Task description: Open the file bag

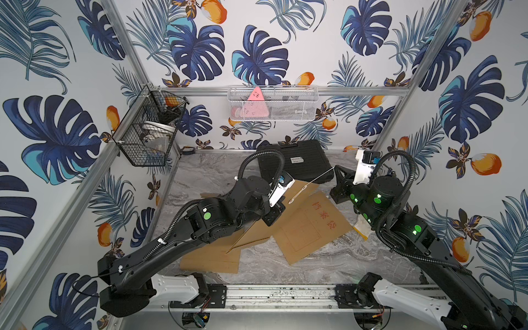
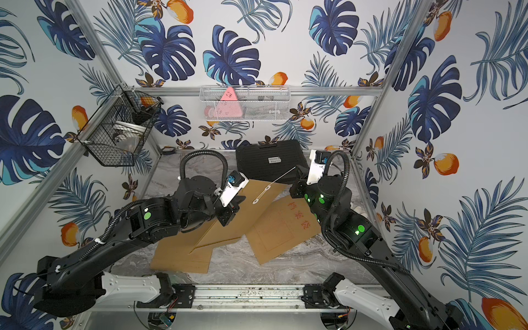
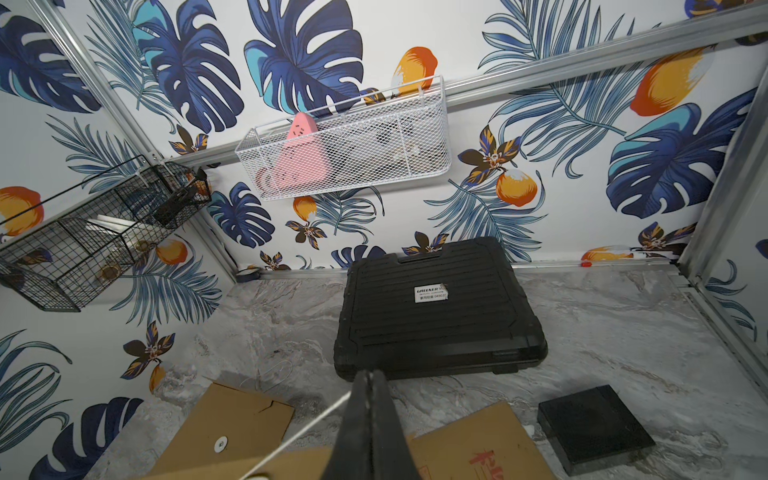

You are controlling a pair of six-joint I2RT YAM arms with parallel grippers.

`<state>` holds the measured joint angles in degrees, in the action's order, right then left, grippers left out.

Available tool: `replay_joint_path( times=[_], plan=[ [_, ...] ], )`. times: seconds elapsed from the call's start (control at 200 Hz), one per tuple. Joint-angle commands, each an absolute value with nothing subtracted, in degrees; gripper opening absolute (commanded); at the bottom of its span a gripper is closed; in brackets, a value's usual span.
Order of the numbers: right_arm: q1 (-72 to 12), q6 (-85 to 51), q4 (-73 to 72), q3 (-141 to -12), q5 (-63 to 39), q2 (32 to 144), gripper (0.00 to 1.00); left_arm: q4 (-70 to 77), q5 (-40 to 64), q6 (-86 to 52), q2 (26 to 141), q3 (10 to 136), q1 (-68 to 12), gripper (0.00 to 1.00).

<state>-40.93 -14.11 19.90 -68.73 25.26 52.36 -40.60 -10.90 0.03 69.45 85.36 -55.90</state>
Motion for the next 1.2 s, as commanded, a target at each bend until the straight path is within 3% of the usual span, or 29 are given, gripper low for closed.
replay_joint_path(
  times=[0.0,0.946,1.196],
  plan=[
    [-40.96,-14.4,21.3,-69.21,27.22,52.14,0.0,-37.89,-10.37,-0.95,68.45,84.8,-55.9,0.0],
    [-40.96,-16.0,25.14,-68.64,27.03,51.22,0.0,-27.01,-10.68,-10.01,57.22,78.31,-55.9,0.0],
    [-40.95,-12.81,19.17,-66.04,13.92,50.19,0.0,-21.69,-11.58,-16.47,56.35,77.15,-55.89,0.0]
  ],
)
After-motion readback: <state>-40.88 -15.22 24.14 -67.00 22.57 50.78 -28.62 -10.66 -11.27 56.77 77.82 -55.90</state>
